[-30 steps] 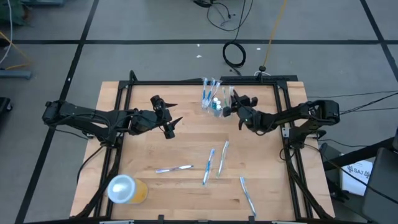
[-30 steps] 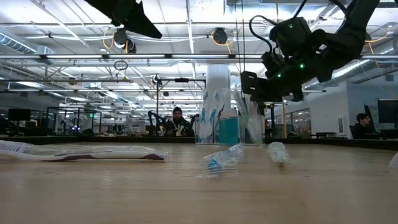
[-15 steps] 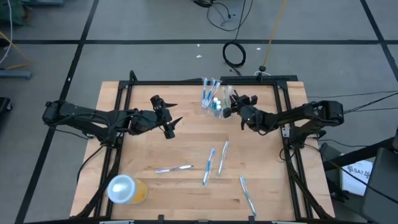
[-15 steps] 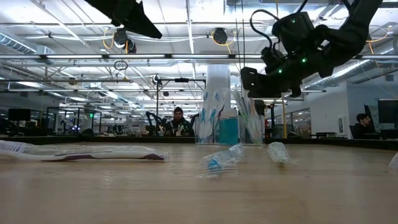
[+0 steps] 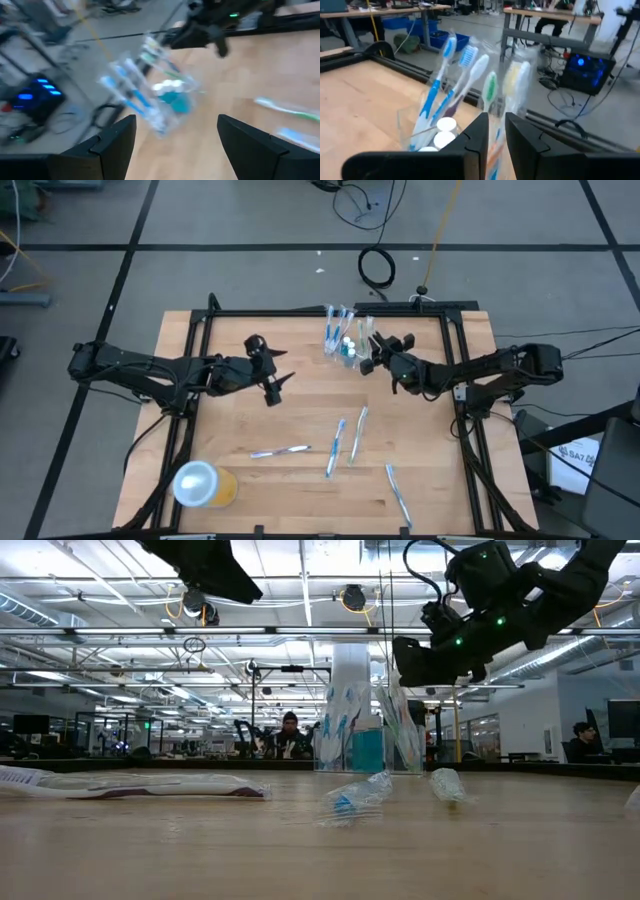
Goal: Pick & Place toothbrushing station
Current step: Put the violet toothbrush into the transparent organizer
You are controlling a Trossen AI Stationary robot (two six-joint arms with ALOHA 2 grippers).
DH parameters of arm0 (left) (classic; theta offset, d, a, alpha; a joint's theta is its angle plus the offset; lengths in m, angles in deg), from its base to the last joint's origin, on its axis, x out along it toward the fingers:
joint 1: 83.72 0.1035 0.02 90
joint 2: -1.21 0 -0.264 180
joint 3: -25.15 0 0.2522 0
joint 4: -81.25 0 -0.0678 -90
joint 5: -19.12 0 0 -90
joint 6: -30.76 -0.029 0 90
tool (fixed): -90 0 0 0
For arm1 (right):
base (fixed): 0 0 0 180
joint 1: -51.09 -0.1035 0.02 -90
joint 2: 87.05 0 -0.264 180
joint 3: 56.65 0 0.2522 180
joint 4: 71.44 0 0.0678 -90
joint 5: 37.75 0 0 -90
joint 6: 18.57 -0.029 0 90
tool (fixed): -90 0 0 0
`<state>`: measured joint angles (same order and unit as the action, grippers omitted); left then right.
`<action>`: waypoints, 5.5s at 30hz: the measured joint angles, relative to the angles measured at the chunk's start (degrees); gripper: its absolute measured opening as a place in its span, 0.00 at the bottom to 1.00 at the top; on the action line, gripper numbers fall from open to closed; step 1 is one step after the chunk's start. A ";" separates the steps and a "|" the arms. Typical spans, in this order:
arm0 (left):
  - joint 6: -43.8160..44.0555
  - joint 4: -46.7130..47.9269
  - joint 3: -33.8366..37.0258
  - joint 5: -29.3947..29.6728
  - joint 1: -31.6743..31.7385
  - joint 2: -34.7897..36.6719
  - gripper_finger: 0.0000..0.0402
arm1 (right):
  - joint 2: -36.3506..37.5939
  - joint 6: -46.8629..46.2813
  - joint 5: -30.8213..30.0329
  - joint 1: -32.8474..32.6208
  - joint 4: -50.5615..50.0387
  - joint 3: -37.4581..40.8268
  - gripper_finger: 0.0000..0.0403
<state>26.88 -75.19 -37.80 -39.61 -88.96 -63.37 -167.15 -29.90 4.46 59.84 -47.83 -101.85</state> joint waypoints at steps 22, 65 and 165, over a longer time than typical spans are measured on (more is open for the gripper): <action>20.95 3.22 13.26 -24.23 -10.47 0.02 0.70 | 8.99 11.15 0.07 -5.68 4.43 -0.03 0.15; 26.27 -16.09 24.55 -18.74 -23.80 -21.31 0.47 | 8.99 13.89 3.52 -5.02 8.97 -0.02 0.15; -66.47 -22.05 -0.11 14.13 -8.28 -21.22 0.02 | -16.54 -4.44 70.81 2.51 1.78 -20.46 0.03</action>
<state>-39.59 -97.24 -37.91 -25.48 -97.24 -84.59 -183.69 -34.34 75.27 62.35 -46.05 -122.31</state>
